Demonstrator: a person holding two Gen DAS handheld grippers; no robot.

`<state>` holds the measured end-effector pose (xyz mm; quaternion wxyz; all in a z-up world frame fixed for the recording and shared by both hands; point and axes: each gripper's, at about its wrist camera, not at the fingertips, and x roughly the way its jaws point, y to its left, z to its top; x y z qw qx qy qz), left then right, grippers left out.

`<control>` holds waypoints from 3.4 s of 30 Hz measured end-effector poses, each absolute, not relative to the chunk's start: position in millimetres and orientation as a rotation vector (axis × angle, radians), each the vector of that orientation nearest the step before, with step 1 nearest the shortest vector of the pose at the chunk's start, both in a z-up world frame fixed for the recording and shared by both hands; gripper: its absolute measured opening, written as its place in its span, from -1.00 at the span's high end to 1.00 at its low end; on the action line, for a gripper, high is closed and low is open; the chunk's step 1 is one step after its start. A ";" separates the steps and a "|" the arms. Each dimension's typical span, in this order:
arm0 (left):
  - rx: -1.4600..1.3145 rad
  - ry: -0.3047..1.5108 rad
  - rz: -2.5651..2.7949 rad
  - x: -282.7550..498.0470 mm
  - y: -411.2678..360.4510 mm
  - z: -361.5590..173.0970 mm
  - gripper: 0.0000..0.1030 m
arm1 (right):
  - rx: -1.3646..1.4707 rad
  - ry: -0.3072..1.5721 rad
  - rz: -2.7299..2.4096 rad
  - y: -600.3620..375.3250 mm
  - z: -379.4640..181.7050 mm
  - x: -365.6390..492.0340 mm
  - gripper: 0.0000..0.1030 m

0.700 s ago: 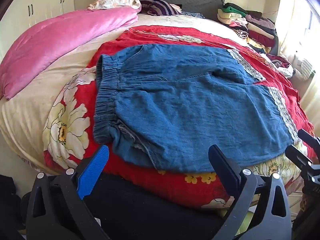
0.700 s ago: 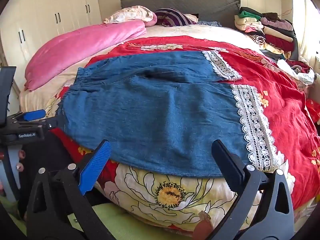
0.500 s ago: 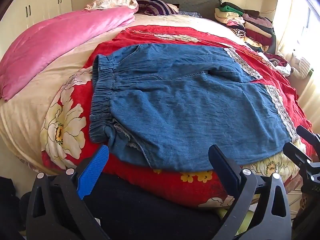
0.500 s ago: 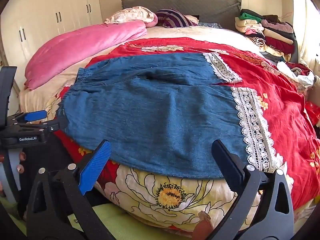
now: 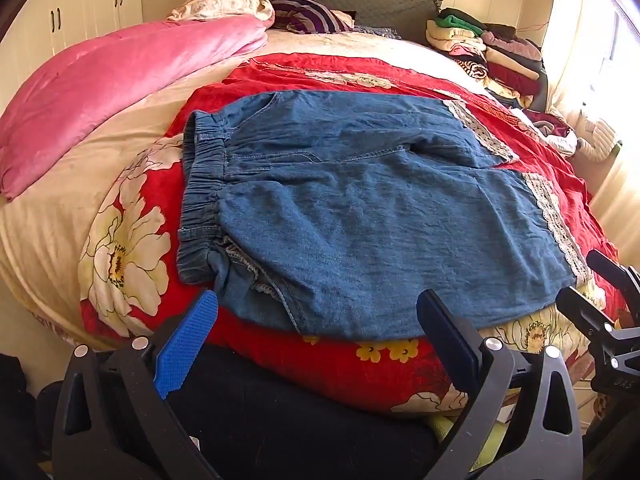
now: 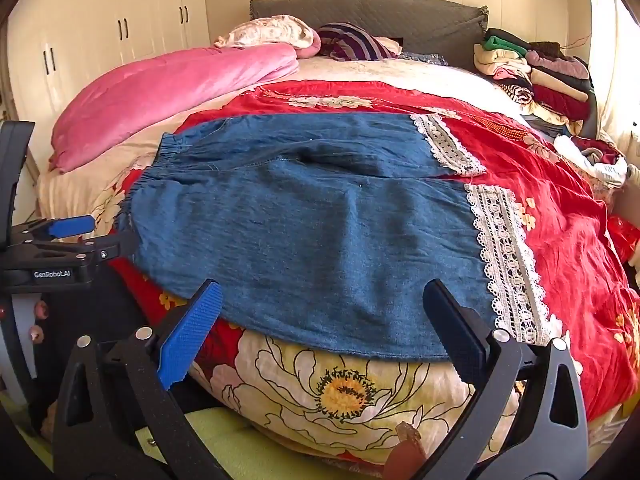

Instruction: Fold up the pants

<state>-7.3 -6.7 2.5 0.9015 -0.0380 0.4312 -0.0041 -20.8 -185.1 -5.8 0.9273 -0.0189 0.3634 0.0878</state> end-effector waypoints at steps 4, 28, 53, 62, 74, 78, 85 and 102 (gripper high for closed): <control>-0.077 0.896 -0.015 -7.9 -7.6 1.6 -0.92 | -0.042 0.746 0.180 -184.1 -5.9 -20.4 -0.84; -0.075 0.893 -0.020 -8.1 -8.6 3.5 -0.92 | -0.043 0.742 0.179 -183.3 -5.9 -20.9 -0.84; -0.086 0.881 -0.012 -6.8 -2.1 7.6 -0.92 | -0.033 0.746 0.203 -176.5 -5.6 -12.8 -0.84; -0.106 0.888 0.005 2.9 9.2 3.0 -0.92 | -0.057 0.730 0.235 -164.9 0.9 11.4 -0.84; -0.150 0.893 0.068 54.3 56.1 5.2 -0.92 | -0.092 0.736 0.312 -138.7 16.7 86.1 -0.84; -0.163 0.901 0.079 77.5 73.1 3.7 -0.92 | -0.054 0.781 0.361 -131.3 17.8 119.8 -0.84; -0.183 0.903 0.109 119.6 104.7 4.2 -0.92 | -0.037 0.819 0.413 -121.9 21.9 172.7 -0.84; -0.122 0.998 0.138 225.5 144.4 -28.0 -0.92 | -0.288 0.834 0.526 -72.1 2.9 295.1 -0.84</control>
